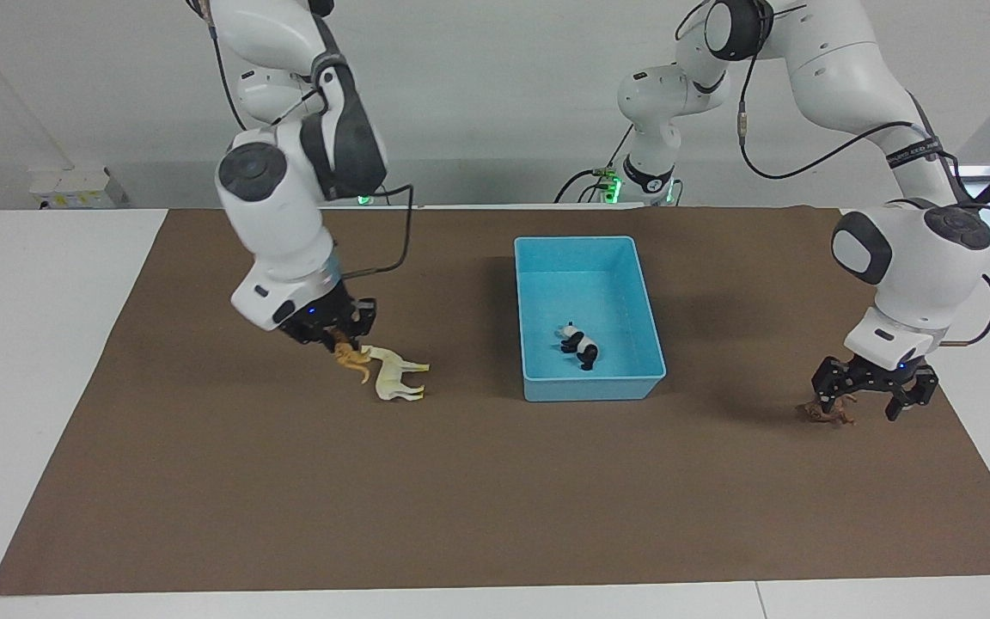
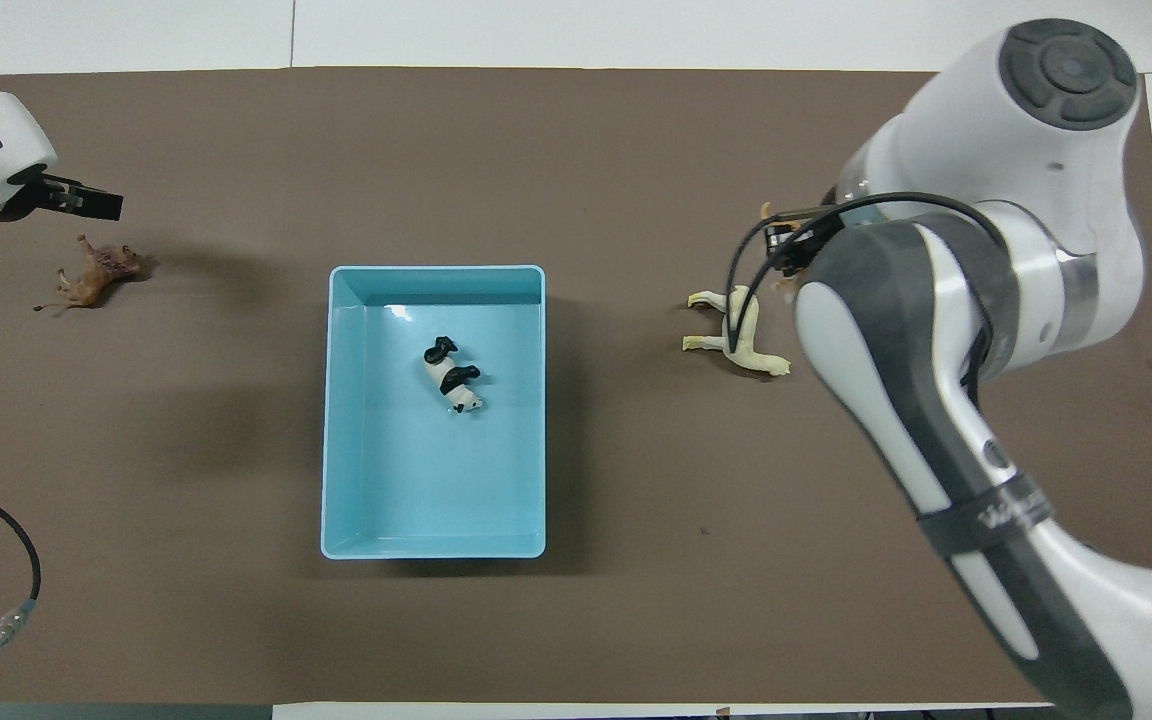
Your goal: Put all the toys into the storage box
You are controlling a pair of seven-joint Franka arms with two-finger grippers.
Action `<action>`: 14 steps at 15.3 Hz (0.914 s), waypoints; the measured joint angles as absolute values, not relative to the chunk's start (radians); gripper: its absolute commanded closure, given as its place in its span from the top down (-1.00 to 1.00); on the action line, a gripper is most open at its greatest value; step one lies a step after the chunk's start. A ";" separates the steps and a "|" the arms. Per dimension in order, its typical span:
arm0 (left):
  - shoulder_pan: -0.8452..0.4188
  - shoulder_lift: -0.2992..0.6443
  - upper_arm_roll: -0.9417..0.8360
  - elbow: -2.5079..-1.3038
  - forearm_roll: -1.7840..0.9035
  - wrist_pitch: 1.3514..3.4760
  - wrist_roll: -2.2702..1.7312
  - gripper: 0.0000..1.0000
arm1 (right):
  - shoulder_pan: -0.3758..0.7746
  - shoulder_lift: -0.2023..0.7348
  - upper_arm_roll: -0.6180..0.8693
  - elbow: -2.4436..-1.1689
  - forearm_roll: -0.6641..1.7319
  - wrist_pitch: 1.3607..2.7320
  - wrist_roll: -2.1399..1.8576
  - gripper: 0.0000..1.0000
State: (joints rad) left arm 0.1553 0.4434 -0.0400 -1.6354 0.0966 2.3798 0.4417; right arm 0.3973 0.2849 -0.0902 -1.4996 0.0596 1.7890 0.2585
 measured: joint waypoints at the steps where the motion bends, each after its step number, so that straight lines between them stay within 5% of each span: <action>1: 0.158 0.455 -0.040 -1.635 0.111 2.381 0.484 1.00 | 0.473 0.299 -0.088 -1.433 0.058 1.763 0.384 -1.00; 5: 0.175 0.474 -0.040 -1.669 0.119 2.381 0.673 1.00 | 0.762 0.372 -0.085 -1.321 0.064 1.865 0.748 -1.00; 9: 0.181 0.474 -0.040 -1.680 0.138 2.342 0.756 1.00 | 0.898 0.483 -0.089 -1.327 0.047 1.971 0.895 -1.00; 10: 0.181 0.474 -0.040 -1.680 0.148 2.335 0.777 1.00 | 0.908 0.512 -0.089 -1.346 0.044 2.009 0.900 -0.79; 11: 0.180 0.473 -0.042 -1.681 0.169 2.334 0.791 1.00 | 0.909 0.529 -0.091 -1.366 0.044 2.031 0.900 0.98; 14: 0.179 0.473 -0.047 -1.692 0.282 2.340 0.796 1.00 | 0.908 0.529 -0.098 -1.382 0.046 2.015 0.928 1.00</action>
State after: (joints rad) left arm 0.1786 0.4735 -0.0471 -1.6919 0.2819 2.3405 0.7958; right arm 0.9079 0.5294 -0.0976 -1.3823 0.0458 2.0152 0.9283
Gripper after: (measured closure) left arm 0.000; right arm 0.520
